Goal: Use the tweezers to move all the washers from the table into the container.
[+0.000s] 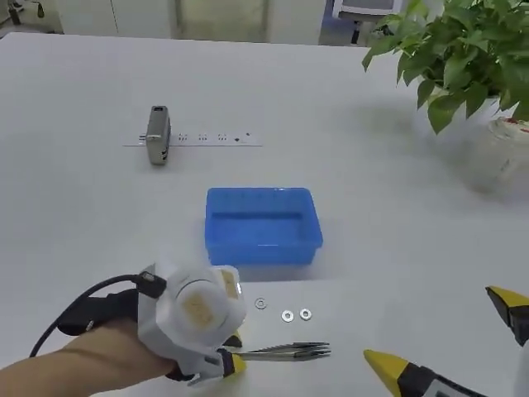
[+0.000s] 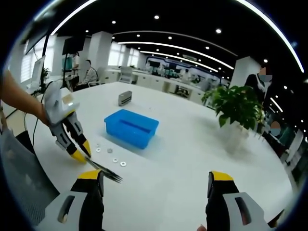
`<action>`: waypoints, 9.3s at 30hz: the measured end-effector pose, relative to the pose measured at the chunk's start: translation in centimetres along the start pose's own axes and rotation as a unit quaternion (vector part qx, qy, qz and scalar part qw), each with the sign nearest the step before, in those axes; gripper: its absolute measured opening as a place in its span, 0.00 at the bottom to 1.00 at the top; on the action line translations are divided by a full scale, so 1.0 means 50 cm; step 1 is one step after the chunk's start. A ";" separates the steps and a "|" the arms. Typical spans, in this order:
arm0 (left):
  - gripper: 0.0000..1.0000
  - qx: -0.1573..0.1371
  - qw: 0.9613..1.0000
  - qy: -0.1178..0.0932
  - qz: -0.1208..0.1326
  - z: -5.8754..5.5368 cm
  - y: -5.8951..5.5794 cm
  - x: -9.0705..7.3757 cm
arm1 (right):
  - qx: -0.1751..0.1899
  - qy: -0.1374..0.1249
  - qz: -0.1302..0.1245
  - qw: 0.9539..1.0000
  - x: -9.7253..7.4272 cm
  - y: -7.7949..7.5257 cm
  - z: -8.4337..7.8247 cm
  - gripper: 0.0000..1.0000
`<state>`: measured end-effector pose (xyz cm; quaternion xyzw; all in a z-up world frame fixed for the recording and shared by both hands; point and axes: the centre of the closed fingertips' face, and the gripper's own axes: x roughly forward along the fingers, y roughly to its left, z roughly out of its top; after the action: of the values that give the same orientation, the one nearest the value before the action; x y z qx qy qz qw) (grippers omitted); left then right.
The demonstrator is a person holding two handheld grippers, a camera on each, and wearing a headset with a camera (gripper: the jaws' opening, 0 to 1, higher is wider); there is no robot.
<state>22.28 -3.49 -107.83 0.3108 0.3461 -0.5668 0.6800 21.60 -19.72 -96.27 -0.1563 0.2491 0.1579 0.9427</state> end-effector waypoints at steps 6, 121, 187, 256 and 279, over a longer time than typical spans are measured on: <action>0.00 0.027 1.000 0.003 0.009 -0.001 0.000 0.001 | -0.001 -0.001 -0.001 1.000 0.000 0.000 0.001 0.88; 0.54 -0.247 0.900 -0.232 0.273 0.027 -0.051 -0.399 | -0.088 -0.002 0.373 0.923 0.116 0.317 0.162 0.02; 0.99 -0.311 0.855 -0.144 0.389 -0.124 -0.038 -0.317 | -0.025 0.026 0.286 0.958 0.285 0.316 0.102 0.01; 0.97 -0.295 0.854 -0.138 0.406 -0.125 -0.036 -0.328 | -0.061 -0.013 0.341 0.938 0.203 0.285 0.264 0.01; 0.98 -0.301 0.861 -0.125 0.391 -0.132 -0.041 -0.313 | -0.059 -0.001 0.315 0.947 0.306 0.246 0.290 0.01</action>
<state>17.63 10.25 -98.77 0.1272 0.2620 -0.1566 0.9437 35.71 0.15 -94.88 -0.1249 0.2752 0.4617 0.8340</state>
